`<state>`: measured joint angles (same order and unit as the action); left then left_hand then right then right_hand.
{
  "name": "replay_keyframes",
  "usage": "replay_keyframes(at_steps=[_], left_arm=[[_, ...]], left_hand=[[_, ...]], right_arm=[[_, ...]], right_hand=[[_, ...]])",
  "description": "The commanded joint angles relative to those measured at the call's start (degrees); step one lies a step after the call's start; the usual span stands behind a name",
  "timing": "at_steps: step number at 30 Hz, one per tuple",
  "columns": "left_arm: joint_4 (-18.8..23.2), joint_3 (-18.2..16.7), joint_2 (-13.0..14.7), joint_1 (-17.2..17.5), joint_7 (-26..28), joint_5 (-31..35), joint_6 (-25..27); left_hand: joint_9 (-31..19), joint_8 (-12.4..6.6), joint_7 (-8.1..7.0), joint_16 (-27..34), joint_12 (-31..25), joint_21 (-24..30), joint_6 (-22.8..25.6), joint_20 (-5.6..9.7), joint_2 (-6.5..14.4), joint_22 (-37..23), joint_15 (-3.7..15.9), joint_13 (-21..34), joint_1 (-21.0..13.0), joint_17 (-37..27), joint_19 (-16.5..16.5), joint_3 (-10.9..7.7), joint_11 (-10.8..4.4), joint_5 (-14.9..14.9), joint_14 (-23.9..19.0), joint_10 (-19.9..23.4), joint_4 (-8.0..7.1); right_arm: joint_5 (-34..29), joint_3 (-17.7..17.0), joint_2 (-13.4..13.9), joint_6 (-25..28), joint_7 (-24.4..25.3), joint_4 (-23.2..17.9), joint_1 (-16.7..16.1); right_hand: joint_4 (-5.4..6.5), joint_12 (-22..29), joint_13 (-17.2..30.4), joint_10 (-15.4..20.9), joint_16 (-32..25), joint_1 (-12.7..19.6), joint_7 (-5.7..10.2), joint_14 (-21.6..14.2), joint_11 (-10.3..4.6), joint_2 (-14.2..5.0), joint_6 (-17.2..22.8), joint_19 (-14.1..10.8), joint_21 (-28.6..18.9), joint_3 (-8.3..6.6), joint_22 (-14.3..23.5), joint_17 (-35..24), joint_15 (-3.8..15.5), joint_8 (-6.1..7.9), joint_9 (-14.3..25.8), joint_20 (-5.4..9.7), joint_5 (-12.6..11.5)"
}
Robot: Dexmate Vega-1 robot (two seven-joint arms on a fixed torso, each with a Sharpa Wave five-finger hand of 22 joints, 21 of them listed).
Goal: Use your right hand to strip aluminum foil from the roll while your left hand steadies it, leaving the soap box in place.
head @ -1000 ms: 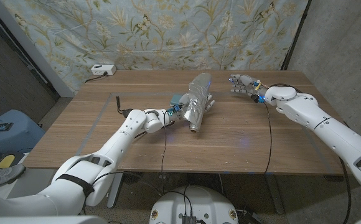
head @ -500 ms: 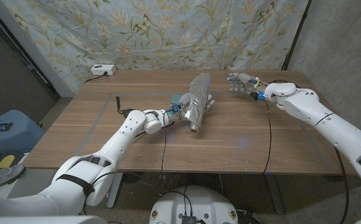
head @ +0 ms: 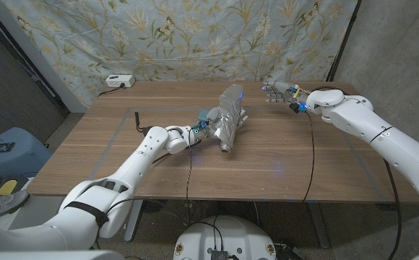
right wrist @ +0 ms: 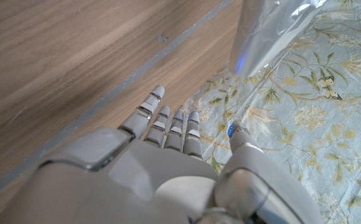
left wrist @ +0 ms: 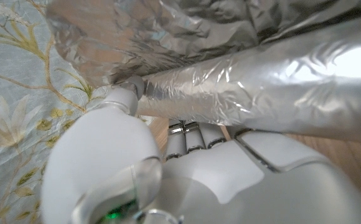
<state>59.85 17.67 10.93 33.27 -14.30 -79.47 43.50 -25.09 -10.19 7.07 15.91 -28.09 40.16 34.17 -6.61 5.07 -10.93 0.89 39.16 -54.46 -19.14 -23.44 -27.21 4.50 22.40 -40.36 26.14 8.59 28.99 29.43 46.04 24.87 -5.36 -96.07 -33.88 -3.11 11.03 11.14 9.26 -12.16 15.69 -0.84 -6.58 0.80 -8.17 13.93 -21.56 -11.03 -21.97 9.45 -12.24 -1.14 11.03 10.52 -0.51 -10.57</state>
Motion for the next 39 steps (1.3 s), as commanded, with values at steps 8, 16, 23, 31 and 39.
replay_keyframes(at_steps=[8,16,23,31,39], left_arm=[[-1.37,0.72,0.81,-1.13,-4.65,1.49,-0.15],[-0.2,0.35,1.36,-0.72,-3.88,1.57,-0.11],[2.24,-0.02,1.99,0.02,-1.14,1.4,-0.14],[6.07,-0.3,2.76,1.21,4.5,0.6,-0.04],[7.63,-0.59,2.88,2.24,7.5,-1.13,-0.14]], left_hand=[[1.24,0.15,0.7,-1.91,3.33,-0.77,-5.76,-1.49,-0.76,-0.1,-2.24,-1.69,1.5,0.55,2.18,0.79,1.93,-0.54,4.02,-4.18,-0.37],[1.82,-1.09,0.63,-1.0,2.82,-0.46,-3.51,-1.2,-0.39,-0.1,-1.42,-1.93,0.65,0.48,1.47,0.75,1.37,-0.75,2.39,-2.15,0.32],[2.3,-1.67,0.07,0.23,1.98,-0.03,-1.94,-0.95,-0.38,-0.13,-0.19,-1.87,-1.9,-0.12,0.63,0.72,0.37,-0.91,0.86,-0.25,1.59],[2.26,-3.05,-0.54,3.03,-0.53,1.45,2.29,0.39,-0.47,-0.23,2.68,-1.32,-8.93,-2.09,-1.75,0.17,-1.86,-0.5,-2.76,3.81,2.57],[1.61,-4.37,-1.2,5.27,-2.64,2.54,5.9,1.17,-1.05,-0.31,4.47,-0.42,-13.0,-3.97,-2.92,0.84,-3.36,-0.28,-5.3,6.76,2.08]], right_arm=[[-0.4,0.03,1.02,3.62,2.42,-4.48,-0.92],[-0.27,0.12,0.82,3.65,2.47,-4.92,-0.95],[-0.01,0.26,1.26,5.34,2.36,-6.87,-0.55],[0.44,0.56,1.98,8.83,2.45,-10.29,0.27],[1.26,0.62,2.77,11.83,2.57,-12.92,0.74]], right_hand=[[-0.39,0.39,0.1,0.23,-0.38,0.81,-0.36,-0.25,0.65,-0.04,0.08,-0.41,-0.07,-0.1,0.3,-0.1,-0.57,0.2,0.29,-0.49,0.03],[-0.45,0.37,0.11,0.2,-0.42,0.8,-0.37,-0.28,0.8,-0.03,0.09,-0.46,-0.07,-0.03,0.3,-0.14,-0.66,0.19,0.29,-0.57,0.05],[-0.5,0.28,0.11,-0.01,-0.43,0.76,-0.39,-0.21,1.41,-0.04,0.05,-0.43,-0.04,0.07,0.3,-0.19,-0.92,0.16,0.29,-0.65,0.08],[-0.58,0.31,0.11,0.04,-0.46,0.74,-0.62,-0.2,2.12,-0.02,-0.15,-0.53,-0.06,0.17,0.3,-0.22,-1.21,0.08,0.29,-0.87,0.11],[-0.64,0.28,0.11,-0.03,-0.62,0.68,-0.91,-0.54,2.91,0.04,-0.45,-0.83,-0.15,0.31,0.3,-0.27,-1.53,-0.03,0.29,-1.19,0.13]])
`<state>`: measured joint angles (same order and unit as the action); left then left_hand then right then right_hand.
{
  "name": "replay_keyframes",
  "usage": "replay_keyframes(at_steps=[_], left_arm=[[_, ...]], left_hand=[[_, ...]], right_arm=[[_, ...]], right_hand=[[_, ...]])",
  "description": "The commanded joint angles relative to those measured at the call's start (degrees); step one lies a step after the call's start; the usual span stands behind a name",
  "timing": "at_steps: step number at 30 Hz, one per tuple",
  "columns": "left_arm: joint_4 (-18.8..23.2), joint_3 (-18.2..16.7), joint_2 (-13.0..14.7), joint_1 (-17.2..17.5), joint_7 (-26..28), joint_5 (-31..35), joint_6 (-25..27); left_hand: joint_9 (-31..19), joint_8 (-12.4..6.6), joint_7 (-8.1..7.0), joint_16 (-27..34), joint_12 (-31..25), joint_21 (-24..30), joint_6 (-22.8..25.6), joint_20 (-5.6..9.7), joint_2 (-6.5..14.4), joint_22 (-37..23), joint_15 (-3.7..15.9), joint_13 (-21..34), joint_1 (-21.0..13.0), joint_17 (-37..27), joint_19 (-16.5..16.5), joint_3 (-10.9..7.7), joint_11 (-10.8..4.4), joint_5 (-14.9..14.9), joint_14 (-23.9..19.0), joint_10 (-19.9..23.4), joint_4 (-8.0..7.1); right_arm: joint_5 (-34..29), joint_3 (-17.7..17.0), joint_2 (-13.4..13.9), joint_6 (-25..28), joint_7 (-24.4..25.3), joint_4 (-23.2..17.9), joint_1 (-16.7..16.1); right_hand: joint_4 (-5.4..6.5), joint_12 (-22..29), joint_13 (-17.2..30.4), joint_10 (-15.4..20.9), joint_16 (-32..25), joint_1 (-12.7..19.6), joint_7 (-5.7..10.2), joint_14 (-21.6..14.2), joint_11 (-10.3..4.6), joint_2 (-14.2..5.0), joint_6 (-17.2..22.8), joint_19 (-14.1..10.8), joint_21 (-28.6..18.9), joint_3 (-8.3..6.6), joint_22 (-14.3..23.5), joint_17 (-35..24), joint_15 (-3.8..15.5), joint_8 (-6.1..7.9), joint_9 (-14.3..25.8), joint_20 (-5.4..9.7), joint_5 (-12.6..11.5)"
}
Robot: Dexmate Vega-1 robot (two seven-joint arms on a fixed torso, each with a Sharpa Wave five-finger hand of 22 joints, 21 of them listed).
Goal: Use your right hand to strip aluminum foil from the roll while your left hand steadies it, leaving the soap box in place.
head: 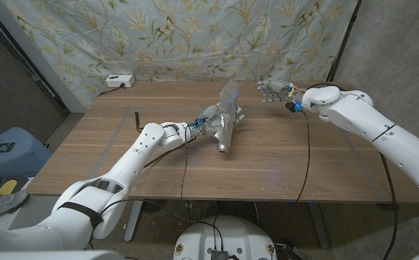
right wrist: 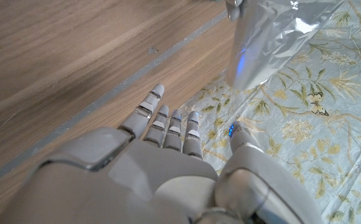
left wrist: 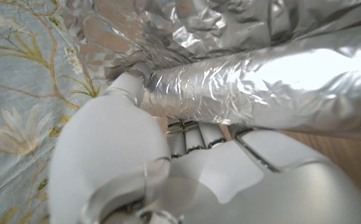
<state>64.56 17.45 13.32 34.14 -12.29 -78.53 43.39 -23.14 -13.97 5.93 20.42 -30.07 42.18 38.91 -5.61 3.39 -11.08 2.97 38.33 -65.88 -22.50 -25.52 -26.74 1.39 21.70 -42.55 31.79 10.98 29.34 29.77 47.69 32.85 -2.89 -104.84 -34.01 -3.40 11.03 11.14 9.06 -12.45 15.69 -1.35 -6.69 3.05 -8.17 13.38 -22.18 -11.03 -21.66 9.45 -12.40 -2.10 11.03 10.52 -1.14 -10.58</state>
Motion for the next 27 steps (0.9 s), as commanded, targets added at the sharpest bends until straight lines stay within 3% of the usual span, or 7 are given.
replay_keyframes(at_steps=[1,14,27], left_arm=[[3.05,-0.35,0.54,1.52,5.6,-2.21,-0.07],[7.66,-1.08,0.98,3.89,12.33,-4.89,-1.35],[8.96,-0.63,1.36,4.55,14.2,-6.83,-2.71]], left_hand=[[-0.39,-0.62,-0.07,0.76,-0.73,0.58,1.24,0.2,0.7,-0.16,2.32,0.48,-1.68,-0.67,-0.86,0.37,-0.32,0.45,-3.11,1.13,-0.44],[-1.13,-1.71,-0.57,1.97,-2.49,1.53,3.88,0.81,0.96,-0.19,3.35,1.38,-3.28,-1.64,-1.79,0.63,-1.61,0.9,-5.54,3.53,-0.85],[-1.68,-2.17,-0.7,1.74,-3.1,1.97,4.64,1.03,1.16,-0.19,3.45,2.02,-3.41,-1.72,-1.92,0.64,-1.82,1.34,-5.99,3.82,-1.32]], right_arm=[[1.07,0.27,1.24,4.01,-0.03,-4.38,0.85],[3.04,0.05,2.27,8.62,0.87,-9.13,1.06],[5.02,0.53,2.94,17.08,3.51,-15.2,2.86]], right_hand=[[-0.36,0.29,0.11,0.2,-0.33,0.66,-0.43,-0.43,0.68,0.06,0.04,-0.21,-0.15,0.02,0.3,-0.12,-0.64,-0.05,0.29,-0.59,0.14],[-0.33,0.32,0.11,0.25,-0.49,0.49,-0.91,-0.76,1.26,0.04,-0.18,-0.64,-0.26,0.16,0.29,-0.19,-1.19,-0.09,0.29,-1.16,0.14],[-0.4,0.42,0.11,0.54,-0.66,0.15,-2.25,-1.64,2.61,0.57,-0.28,-1.23,-0.36,0.4,0.29,-0.12,-2.4,-0.07,0.3,-2.3,0.12]])
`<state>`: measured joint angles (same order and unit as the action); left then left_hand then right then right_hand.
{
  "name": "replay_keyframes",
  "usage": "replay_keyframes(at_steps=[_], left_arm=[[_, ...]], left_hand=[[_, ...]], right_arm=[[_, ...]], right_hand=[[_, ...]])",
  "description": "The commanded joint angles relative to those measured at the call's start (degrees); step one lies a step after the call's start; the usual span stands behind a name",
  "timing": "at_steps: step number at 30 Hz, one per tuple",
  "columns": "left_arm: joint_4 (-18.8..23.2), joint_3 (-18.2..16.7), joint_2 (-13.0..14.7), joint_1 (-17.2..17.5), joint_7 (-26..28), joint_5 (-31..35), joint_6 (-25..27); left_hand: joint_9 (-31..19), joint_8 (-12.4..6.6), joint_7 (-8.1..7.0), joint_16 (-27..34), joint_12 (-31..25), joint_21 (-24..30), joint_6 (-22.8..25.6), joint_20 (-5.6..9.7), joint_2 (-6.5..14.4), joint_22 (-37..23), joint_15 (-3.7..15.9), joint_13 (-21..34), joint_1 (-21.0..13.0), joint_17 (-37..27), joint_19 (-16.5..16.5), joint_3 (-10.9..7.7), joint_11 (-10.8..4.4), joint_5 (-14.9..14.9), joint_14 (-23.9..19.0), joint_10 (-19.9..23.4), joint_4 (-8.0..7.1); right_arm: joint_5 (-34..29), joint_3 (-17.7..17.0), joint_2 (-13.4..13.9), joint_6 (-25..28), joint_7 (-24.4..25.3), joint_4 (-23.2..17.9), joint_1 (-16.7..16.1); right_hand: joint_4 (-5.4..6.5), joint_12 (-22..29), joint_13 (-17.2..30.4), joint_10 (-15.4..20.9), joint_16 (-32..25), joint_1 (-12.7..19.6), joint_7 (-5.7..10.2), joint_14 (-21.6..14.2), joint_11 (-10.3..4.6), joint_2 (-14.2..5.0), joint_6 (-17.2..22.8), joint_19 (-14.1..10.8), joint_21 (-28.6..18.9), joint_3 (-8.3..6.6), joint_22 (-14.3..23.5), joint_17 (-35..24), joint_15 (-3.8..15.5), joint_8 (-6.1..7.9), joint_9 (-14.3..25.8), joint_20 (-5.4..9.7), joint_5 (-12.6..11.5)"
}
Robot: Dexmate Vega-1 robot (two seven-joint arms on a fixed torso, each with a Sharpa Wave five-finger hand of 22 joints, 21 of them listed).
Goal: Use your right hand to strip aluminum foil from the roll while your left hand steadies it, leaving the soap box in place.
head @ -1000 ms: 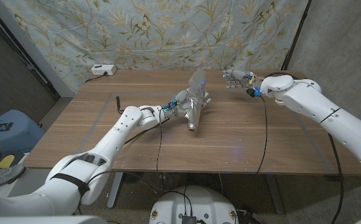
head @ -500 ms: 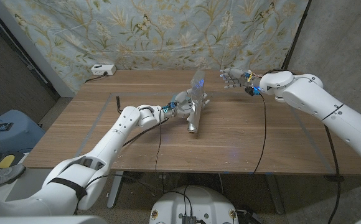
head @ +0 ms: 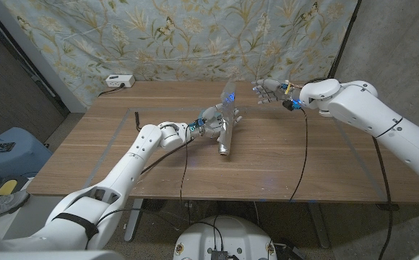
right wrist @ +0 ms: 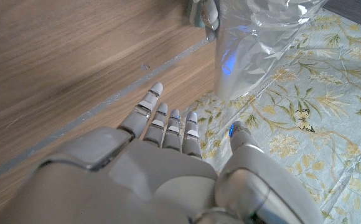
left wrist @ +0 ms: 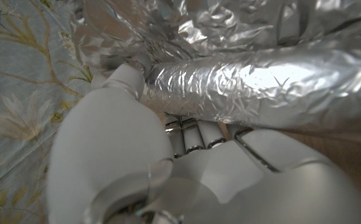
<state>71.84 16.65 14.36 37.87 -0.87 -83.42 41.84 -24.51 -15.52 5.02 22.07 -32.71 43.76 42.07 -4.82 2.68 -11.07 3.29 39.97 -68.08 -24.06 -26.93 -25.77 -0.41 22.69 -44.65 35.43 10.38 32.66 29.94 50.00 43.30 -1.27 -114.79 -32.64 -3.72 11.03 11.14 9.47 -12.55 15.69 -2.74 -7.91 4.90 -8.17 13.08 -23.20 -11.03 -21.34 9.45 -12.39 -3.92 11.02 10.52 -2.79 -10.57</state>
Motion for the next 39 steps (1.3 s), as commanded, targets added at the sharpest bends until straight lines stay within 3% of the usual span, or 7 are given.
replay_keyframes(at_steps=[1,5,10,18,39], left_arm=[[1.74,0.2,0.36,0.82,2.92,-2.09,-1.22],[2.62,0.03,0.4,1.15,4.72,-2.82,-1.6],[3.51,-0.02,0.61,1.43,6.18,-3.5,-2.2],[6.34,-0.07,1.08,1.92,11.13,-4.82,-2.7],[15.91,0.98,3.17,3.72,28.55,-7.77,-6.34]], left_hand=[[-0.34,-0.6,0.18,0.07,-0.5,0.41,1.42,0.28,1.85,-0.19,3.14,0.42,-1.23,-0.16,-0.49,-0.31,0.02,0.38,-3.91,0.19,-0.72],[-0.51,-0.68,0.18,-0.16,-0.58,0.52,1.47,0.26,1.85,-0.18,3.09,0.61,-1.1,-0.05,-0.47,-0.33,-0.14,0.53,-3.97,0.06,-0.88],[-0.73,-0.71,0.07,-0.47,-0.7,0.65,1.39,0.28,1.87,-0.17,3.14,0.83,-1.0,0.09,-0.4,-0.4,-0.13,0.74,-4.03,-0.07,-0.99],[-1.02,-0.8,-0.08,-0.89,-0.93,0.84,1.41,0.4,1.92,-0.14,3.2,1.11,-1.19,0.25,-0.3,-0.65,-0.31,1.12,-4.06,0.02,-0.91],[-0.99,-1.19,-0.79,-1.72,-1.68,1.58,2.56,0.76,1.34,0.0,3.91,1.74,-1.88,0.71,-0.69,-1.75,-0.6,3.33,-5.52,0.88,-0.57]], right_arm=[[1.79,0.46,0.71,6.97,1.89,-5.58,1.68],[2.25,0.91,0.8,8.92,2.13,-6.93,2.64],[2.78,1.12,0.95,10.79,2.8,-8.69,3.44],[3.02,2.74,0.86,14.66,3.23,-10.98,5.79],[0.72,6.88,0.21,22.98,6.53,-15.63,9.32]], right_hand=[[-0.06,0.43,0.11,0.17,-0.58,0.1,-0.93,-0.49,0.83,0.58,0.01,-0.25,-0.37,0.09,0.29,-0.13,-0.65,-0.07,0.3,-0.74,0.11],[-0.01,0.42,0.1,0.18,-0.59,-0.09,-1.27,-0.74,1.2,0.68,-0.03,-0.5,-0.4,0.15,0.29,-0.11,-1.35,-0.06,0.3,-1.35,0.07],[-0.02,0.39,0.1,0.14,-0.56,-0.43,-2.33,-1.18,2.94,1.09,-0.41,-0.67,-0.34,0.33,0.29,-0.04,-2.67,-0.15,0.3,-2.1,-0.02],[-1.04,0.22,0.1,-0.3,0.0,0.35,-5.12,-0.99,5.66,1.75,-1.54,-0.42,-0.1,0.19,0.3,0.39,-4.47,-0.37,0.29,-2.54,-0.27],[-2.69,0.01,0.1,-1.11,0.45,2.0,-7.19,-0.78,7.51,2.37,-3.6,-0.24,0.02,0.24,0.31,0.71,-6.38,-0.62,0.29,-4.17,-0.51]])
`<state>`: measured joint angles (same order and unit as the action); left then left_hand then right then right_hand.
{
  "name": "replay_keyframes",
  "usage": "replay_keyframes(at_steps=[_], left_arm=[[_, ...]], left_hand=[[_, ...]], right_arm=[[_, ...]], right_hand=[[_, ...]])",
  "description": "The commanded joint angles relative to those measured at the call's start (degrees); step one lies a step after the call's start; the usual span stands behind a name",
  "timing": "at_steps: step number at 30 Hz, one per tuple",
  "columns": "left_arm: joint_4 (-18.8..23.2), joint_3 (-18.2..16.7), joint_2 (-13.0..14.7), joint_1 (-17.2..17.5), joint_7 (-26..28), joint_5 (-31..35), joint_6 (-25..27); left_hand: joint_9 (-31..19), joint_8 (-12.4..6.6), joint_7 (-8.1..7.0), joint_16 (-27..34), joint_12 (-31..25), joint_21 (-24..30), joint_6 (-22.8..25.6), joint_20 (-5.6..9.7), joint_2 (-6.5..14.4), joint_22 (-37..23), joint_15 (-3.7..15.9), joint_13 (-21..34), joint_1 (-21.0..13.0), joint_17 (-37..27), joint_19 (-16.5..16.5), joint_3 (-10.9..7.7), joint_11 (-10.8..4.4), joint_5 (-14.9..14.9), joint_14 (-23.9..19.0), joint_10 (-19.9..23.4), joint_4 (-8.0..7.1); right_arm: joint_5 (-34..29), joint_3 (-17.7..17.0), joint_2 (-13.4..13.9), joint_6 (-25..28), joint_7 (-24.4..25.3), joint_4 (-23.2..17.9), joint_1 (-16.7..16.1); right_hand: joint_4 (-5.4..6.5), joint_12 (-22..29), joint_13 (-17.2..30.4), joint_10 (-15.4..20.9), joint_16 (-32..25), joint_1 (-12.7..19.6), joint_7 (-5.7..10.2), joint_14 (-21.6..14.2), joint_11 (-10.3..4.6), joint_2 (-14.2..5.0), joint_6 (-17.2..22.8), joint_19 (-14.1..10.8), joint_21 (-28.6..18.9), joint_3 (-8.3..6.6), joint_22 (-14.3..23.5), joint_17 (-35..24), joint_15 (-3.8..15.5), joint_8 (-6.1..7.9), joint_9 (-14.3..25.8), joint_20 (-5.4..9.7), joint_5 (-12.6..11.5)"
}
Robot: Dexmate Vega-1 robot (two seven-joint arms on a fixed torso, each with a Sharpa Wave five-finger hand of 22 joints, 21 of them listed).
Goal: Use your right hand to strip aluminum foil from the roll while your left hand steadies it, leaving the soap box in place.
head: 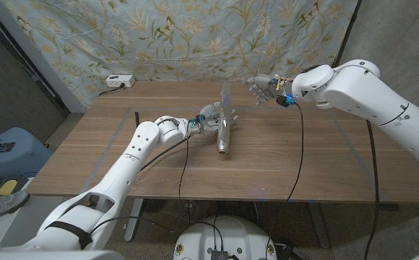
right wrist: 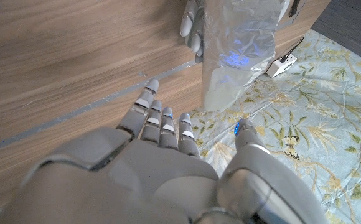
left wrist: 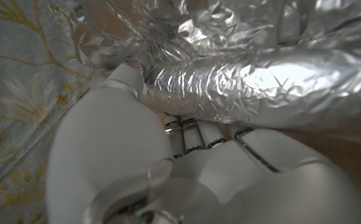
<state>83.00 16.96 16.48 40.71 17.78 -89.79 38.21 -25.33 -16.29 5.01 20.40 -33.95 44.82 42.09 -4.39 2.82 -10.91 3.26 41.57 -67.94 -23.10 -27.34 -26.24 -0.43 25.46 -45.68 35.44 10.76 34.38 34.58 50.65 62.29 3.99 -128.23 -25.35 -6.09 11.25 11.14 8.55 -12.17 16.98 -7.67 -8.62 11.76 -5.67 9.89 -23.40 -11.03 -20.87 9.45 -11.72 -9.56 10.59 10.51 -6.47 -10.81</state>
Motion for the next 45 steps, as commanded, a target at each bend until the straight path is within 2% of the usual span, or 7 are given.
replay_keyframes(at_steps=[1,7,15,33,42,45], left_arm=[[5.25,0.77,1.11,0.92,10.94,-1.4,-3.03],[7.66,1.33,1.37,1.11,15.56,-1.43,-5.02],[9.36,2.16,1.85,0.65,19.98,-1.98,-6.3],[13.57,3.87,0.77,1.02,30.91,-0.16,-12.31],[14.53,4.93,-0.07,1.13,32.42,2.02,-14.96],[14.64,5.15,-0.52,1.28,32.6,3.02,-16.09]], left_hand=[[-0.14,-0.45,-0.8,-0.03,-0.45,0.61,2.64,0.41,1.16,-0.15,4.03,0.13,-2.1,-0.32,-0.42,-1.3,-0.81,0.69,-4.59,0.93,-0.93],[-0.03,-0.77,-0.91,0.39,-0.77,0.88,3.37,0.48,0.72,-0.13,4.89,0.37,-2.77,-0.86,-0.54,-1.19,-0.95,1.27,-5.37,1.37,-0.69],[0.04,-1.02,-1.12,0.31,-0.89,1.15,3.76,0.49,0.55,-0.12,4.71,0.35,-3.08,-1.1,-0.61,-1.24,-1.27,1.89,-5.61,1.71,-0.85],[0.32,-1.41,-1.46,-0.06,-1.24,1.62,4.16,0.58,0.36,-0.09,4.81,0.53,-3.81,-1.46,-0.5,-1.42,-1.75,2.95,-6.0,2.18,-1.04],[0.45,-1.44,-1.37,-0.45,-1.32,1.67,3.96,0.42,0.52,-0.09,4.52,0.71,-3.93,-1.53,-0.07,-1.58,-1.74,3.36,-5.8,1.91,-1.21],[0.51,-1.48,-1.46,-0.61,-1.29,1.67,3.95,0.38,0.64,-0.09,4.42,0.69,-3.87,-1.57,0.18,-1.6,-1.87,3.51,-5.69,1.78,-1.36]], right_arm=[[-1.18,2.54,-0.46,4.2,1.28,-2.26,2.25],[-1.83,3.99,-1.19,6.06,1.69,-2.55,3.45],[-2.94,6.76,-2.08,8.34,1.59,-2.51,5.55],[-4.9,12.87,-4.19,13.94,1.0,-2.72,11.01],[-4.75,14.52,-5.3,17.25,1.4,-3.25,12.9],[-4.2,16.53,-5.24,17.7,2.85,-3.79,14.6]], right_hand=[[-0.35,-0.21,0.1,-0.19,0.08,0.75,-2.3,-0.04,0.69,-0.11,-0.53,-0.03,0.02,-0.21,0.31,0.03,-0.8,-0.21,0.29,-0.56,-0.28],[-0.6,-0.22,0.1,-0.29,0.15,1.02,-2.54,0.03,0.75,-0.02,-0.81,-0.01,0.03,-0.17,0.31,0.07,-1.11,-0.19,0.3,-0.75,-0.33],[-0.76,-0.19,0.11,-0.31,0.2,1.21,-2.71,0.1,0.79,-0.02,-1.18,0.08,0.06,-0.08,0.31,0.05,-1.44,-0.19,0.3,-1.09,-0.38],[-1.06,-0.14,0.15,-0.66,0.35,1.56,-3.5,0.47,0.85,-0.01,-2.08,0.19,0.06,0.3,0.32,-0.01,-2.65,-0.07,0.31,-2.58,-0.48],[-1.22,-0.14,0.17,-0.85,0.37,1.79,-3.92,0.48,0.87,0.0,-2.63,-0.17,-0.07,0.52,0.32,-0.03,-2.83,-0.06,0.31,-3.48,-0.53],[-1.26,-0.1,0.18,-0.86,0.34,1.86,-4.02,0.4,0.88,-0.03,-2.62,-0.48,-0.18,0.6,0.32,-0.05,-2.84,0.02,0.31,-3.9,-0.54]])
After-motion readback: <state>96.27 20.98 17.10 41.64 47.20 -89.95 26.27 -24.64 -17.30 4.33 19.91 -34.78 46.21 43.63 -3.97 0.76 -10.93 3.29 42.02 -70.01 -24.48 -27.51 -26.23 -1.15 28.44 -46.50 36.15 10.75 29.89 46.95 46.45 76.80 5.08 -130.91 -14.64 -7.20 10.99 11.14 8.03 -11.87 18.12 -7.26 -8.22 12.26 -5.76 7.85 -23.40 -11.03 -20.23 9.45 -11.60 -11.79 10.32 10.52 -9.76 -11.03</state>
